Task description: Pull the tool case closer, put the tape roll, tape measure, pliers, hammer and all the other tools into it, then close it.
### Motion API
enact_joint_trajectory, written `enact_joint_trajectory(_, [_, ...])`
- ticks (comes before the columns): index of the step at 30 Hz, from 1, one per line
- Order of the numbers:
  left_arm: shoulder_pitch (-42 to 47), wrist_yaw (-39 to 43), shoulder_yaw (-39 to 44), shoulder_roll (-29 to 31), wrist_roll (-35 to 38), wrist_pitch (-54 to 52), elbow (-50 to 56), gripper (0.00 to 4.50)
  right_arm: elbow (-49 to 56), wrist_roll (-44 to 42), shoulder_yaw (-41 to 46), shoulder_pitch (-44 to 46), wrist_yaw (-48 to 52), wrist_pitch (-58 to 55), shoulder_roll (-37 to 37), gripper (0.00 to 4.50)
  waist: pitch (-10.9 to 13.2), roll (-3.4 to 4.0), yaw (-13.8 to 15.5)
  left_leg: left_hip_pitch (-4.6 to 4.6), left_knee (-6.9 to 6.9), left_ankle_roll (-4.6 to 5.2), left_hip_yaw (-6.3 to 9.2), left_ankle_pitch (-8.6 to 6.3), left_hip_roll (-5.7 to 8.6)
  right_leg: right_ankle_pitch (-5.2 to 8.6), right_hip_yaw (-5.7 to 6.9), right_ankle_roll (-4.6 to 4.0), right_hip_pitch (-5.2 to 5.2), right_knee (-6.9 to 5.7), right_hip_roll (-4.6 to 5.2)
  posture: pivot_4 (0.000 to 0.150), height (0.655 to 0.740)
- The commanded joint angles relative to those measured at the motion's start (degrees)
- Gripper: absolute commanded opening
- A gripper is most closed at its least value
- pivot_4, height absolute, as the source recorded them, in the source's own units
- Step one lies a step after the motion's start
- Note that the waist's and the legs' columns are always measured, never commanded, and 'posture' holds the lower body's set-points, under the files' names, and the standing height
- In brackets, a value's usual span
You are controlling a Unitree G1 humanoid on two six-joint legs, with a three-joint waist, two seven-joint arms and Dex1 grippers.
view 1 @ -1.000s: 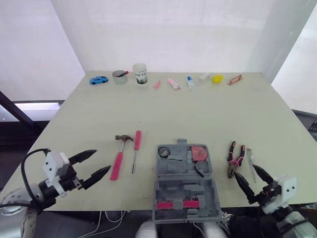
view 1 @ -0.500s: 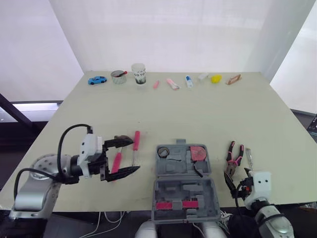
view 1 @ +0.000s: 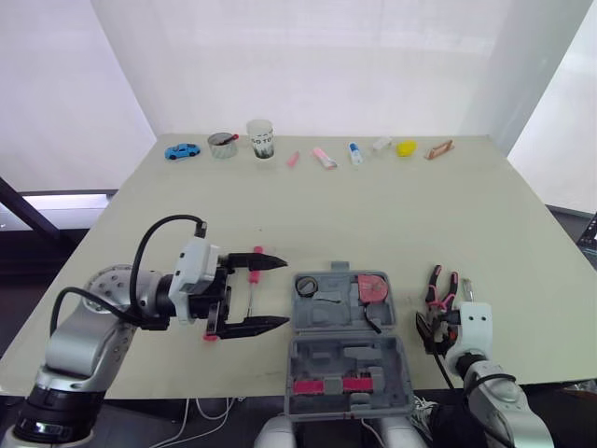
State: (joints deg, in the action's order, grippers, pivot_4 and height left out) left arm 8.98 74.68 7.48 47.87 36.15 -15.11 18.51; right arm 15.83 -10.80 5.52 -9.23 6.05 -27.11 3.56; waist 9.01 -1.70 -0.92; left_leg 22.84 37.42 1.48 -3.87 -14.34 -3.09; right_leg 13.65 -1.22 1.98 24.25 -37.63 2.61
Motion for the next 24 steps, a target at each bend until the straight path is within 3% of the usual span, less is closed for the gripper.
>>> enact_joint_trajectory(1, [0.7, 0.3, -0.5, -0.2, 0.9, -0.1, 2.0, 4.5, -0.4, -0.2, 0.6, 0.7, -1.0, -0.6, -0.1, 4.46, 0.0, 0.0, 0.0, 0.0, 0.0, 0.0, 0.0, 0.0, 0.0, 0.0, 0.0, 0.0, 0.0, 0.0, 0.0, 0.15, 0.74])
enact_joint_trajectory(2, [0.7, 0.6, -0.7, -0.3, 1.1, -0.1, 2.2, 4.5, -0.6, 0.5, 0.3, 0.8, -1.2, -0.9, 0.2, 4.46, 0.0, -0.01, 0.0, 0.0, 0.01, 0.0, -0.01, 0.0, 0.0, 0.0, -0.02, 0.0, 0.0, 0.0, 0.0, 0.15, 0.74])
enact_joint_trajectory(7, [1.1, 1.1, -1.2, -0.4, 1.1, 0.0, 2.1, 4.5, -1.1, 2.0, -0.2, 0.5, -2.6, -1.4, 0.4, 2.28, 0.0, -0.04, 0.0, -0.01, 0.03, 0.0, -0.02, 0.0, 0.0, 0.0, -0.04, 0.0, 0.0, -0.01, 0.0, 0.15, 0.74])
enact_joint_trajectory(9, [1.5, 1.2, -1.5, -0.6, 1.1, -0.1, 2.0, 4.5, -1.3, 2.4, -0.5, 0.6, -2.5, -1.2, 0.6, 1.16, 0.0, -0.04, -0.1, -0.02, 0.02, 0.0, -0.02, 0.0, -0.01, 0.0, -0.04, 0.0, -0.01, -0.02, -0.04, 0.15, 0.74])
enact_joint_trajectory(10, [1.7, 1.2, -1.7, -0.8, 1.1, -0.2, 2.0, 4.5, -1.4, 2.4, -0.5, 0.6, -2.5, -1.2, 0.6, 0.97, 0.0, -0.04, -0.1, -0.03, 0.02, 0.0, -0.01, 0.0, -0.02, 0.0, -0.04, 0.0, 0.0, -0.03, -0.05, 0.15, 0.74])
enact_joint_trajectory(19, [2.6, 1.4, -1.8, -1.4, 0.9, -0.5, 1.5, 4.5, -2.4, 3.3, -1.3, 0.8, -0.9, 0.6, 2.0, 0.97, 0.0, -0.05, -0.2, -0.05, 0.03, 0.0, -0.02, 0.0, -0.02, 0.0, -0.09, 0.0, -0.01, -0.06, -0.09, 0.15, 0.74])
enact_joint_trajectory(24, [1.6, 2.1, -1.8, -1.1, 0.1, 0.5, 1.4, 4.5, -1.3, 1.4, -2.4, 1.0, 5.6, 5.7, 4.9, 0.97, 0.0, -0.05, -0.2, -0.07, 0.04, 0.0, -0.03, 0.01, -0.02, 0.0, -0.1, 0.01, -0.01, -0.07, -0.1, 0.15, 0.74])
